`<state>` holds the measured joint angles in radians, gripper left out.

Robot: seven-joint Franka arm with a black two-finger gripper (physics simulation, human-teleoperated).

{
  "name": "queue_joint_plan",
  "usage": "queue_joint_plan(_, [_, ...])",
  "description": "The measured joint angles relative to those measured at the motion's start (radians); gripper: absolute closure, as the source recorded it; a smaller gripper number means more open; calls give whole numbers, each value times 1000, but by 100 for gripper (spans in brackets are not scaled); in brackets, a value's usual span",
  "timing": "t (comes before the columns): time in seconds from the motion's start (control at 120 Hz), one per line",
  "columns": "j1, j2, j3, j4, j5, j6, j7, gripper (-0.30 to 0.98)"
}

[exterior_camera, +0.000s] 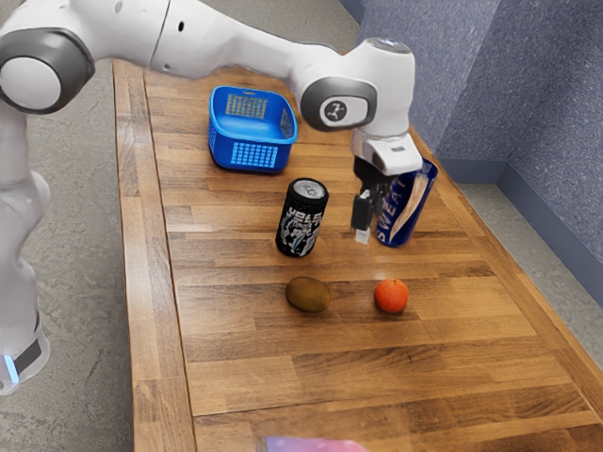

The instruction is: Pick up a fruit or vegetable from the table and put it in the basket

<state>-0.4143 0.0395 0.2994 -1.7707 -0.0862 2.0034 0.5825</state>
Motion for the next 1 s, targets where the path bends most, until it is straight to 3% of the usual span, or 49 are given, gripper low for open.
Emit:
queue_joint_plan(0.033, [-57,3,61,1,-2,0,0,0])
queue_joint_plan(0.058, [-36,6,39,1,-4,0,0,0])
queue_joint_plan(0.142, [363,16,-384,1,-13,-3,2,0])
queue_joint_plan(0.175, [428,15,-461,1,-15,-5,3,0])
queue_joint_plan(0.217, [348,14,-392,2,-17,-6,3,0])
queue_joint_plan(0.292, [47,15,-108,5,-19,-8,2,0])
queue_joint_plan(0.333, [-19,14,-53,4,-20,-8,0,0])
queue_joint_plan(0.458, [88,19,-166,-1,-24,-10,-4,0])
queue_joint_plan(0.567, [132,23,-194,-15,-29,-10,-9,0])
queue_joint_plan(1.0, [106,-16,-204,-154,-69,-11,-65,0])
